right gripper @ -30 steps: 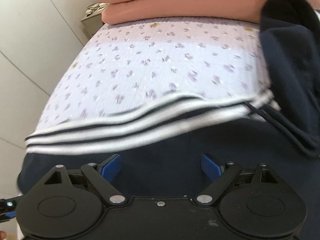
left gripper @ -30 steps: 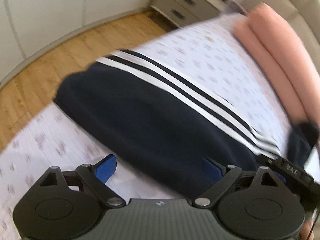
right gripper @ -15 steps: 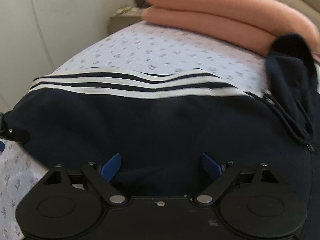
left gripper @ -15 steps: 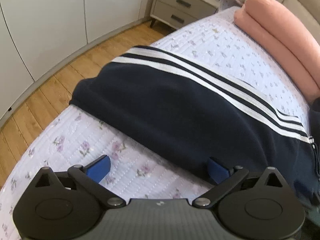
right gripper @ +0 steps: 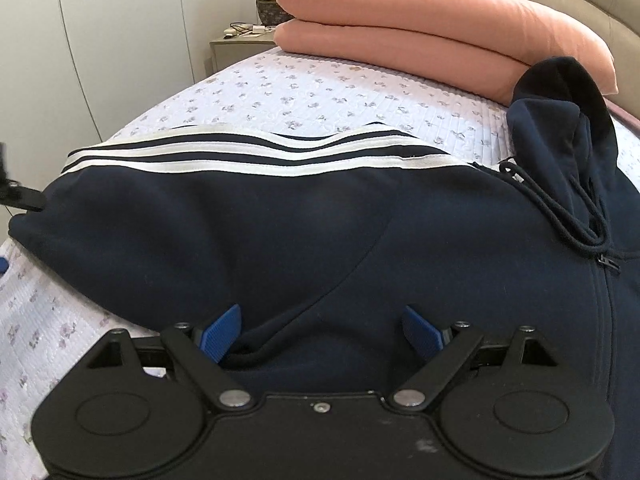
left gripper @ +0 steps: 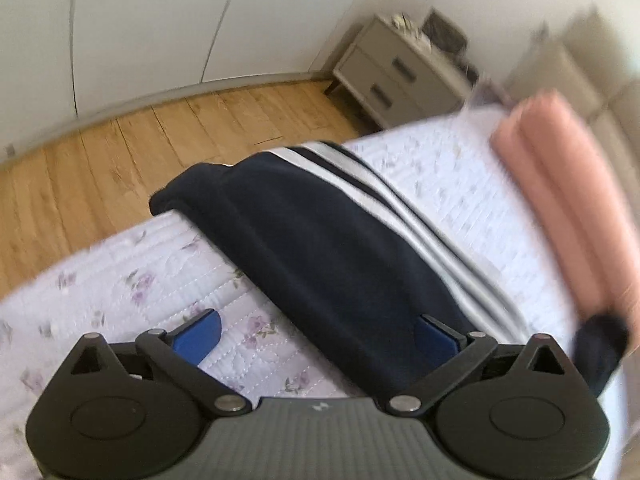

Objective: Fold large clothes

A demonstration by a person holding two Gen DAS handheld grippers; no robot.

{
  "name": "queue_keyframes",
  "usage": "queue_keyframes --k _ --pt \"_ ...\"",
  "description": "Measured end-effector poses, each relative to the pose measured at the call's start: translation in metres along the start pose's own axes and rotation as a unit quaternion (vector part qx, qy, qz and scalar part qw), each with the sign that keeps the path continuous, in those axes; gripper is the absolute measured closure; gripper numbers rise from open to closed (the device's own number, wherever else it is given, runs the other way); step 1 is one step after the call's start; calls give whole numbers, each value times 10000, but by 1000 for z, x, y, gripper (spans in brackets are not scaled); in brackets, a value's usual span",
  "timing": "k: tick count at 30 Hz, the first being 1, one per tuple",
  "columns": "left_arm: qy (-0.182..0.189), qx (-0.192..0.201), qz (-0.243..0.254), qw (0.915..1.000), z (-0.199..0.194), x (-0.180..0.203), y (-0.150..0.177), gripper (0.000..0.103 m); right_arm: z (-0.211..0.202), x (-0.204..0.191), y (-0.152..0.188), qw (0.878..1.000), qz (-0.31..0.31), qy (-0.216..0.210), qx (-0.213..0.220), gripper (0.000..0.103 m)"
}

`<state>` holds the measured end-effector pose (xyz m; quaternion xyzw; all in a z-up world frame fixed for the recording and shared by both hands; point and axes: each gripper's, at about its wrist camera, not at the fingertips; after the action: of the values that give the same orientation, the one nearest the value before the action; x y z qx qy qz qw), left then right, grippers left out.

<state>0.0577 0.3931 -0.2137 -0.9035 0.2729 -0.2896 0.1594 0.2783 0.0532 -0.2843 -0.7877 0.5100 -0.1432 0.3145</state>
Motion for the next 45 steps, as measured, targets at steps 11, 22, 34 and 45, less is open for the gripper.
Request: queue_keyframes --k 11,22,34,45 --pt "687 841 -577 9924 21 -42 -19 32 -7 11 20 9971 239 -291 663 0" --pt "354 1321 -1020 9853 44 -42 -35 95 -15 -4 27 9980 -104 171 592 0" --pt "1043 2907 1310 9420 -57 98 -54 95 -44 12 37 9995 -161 -242 -148 0" --pt "2578 3175 3724 8331 -108 309 49 95 -167 179 32 9843 1712 -44 424 0"
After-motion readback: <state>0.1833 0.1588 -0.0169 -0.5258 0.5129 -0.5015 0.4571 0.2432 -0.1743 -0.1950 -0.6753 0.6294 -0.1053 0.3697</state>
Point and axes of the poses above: each gripper's, at about its wrist camera, not at the fingertips, and z roughly the way its jaws point, x to its right, y to its underside, and after that the axes turned 9 degrees about z, right-handed
